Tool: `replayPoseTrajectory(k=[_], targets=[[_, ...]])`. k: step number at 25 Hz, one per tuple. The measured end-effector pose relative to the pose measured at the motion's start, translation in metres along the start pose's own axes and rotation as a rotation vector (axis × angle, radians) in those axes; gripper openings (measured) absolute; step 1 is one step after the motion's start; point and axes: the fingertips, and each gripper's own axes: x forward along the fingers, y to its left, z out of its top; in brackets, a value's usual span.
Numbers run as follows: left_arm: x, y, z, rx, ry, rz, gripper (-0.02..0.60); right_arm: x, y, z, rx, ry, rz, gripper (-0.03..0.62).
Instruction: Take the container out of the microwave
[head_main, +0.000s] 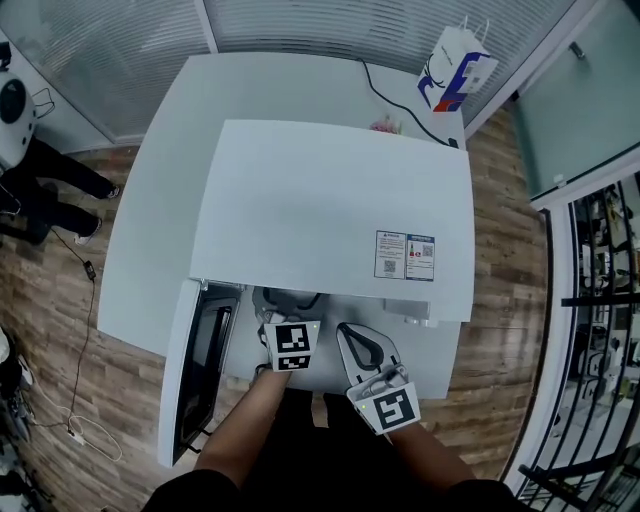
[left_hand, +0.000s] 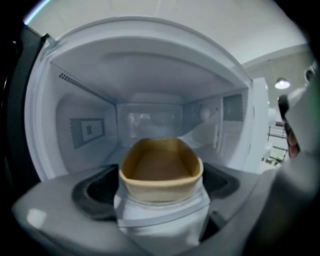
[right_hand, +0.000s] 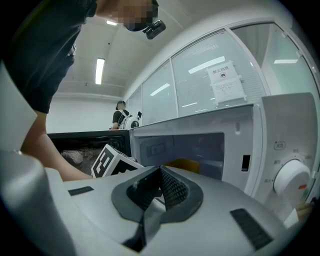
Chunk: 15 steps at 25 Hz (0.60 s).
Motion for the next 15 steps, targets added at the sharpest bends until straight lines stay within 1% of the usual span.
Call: replayPoseTrajectory(k=[2,8,15], targets=[[0.002,0.001,-0.001,0.007,0.001,0.004,0.522,0.0,0.001,0.0,-0.001,-0.007,0.004,-0.002],[0.002,-0.001,-0.001,0.011,0.003,-0.005,0.457,-0.005,0.003,0.002,0.004,-0.008,0.003,-0.002],[-0.016,-0.003,0.006,-0.007,-0.019,0.009,0.448,-0.013,0.002,0.009,-0.003,-0.024,-0.009,-0.002]])
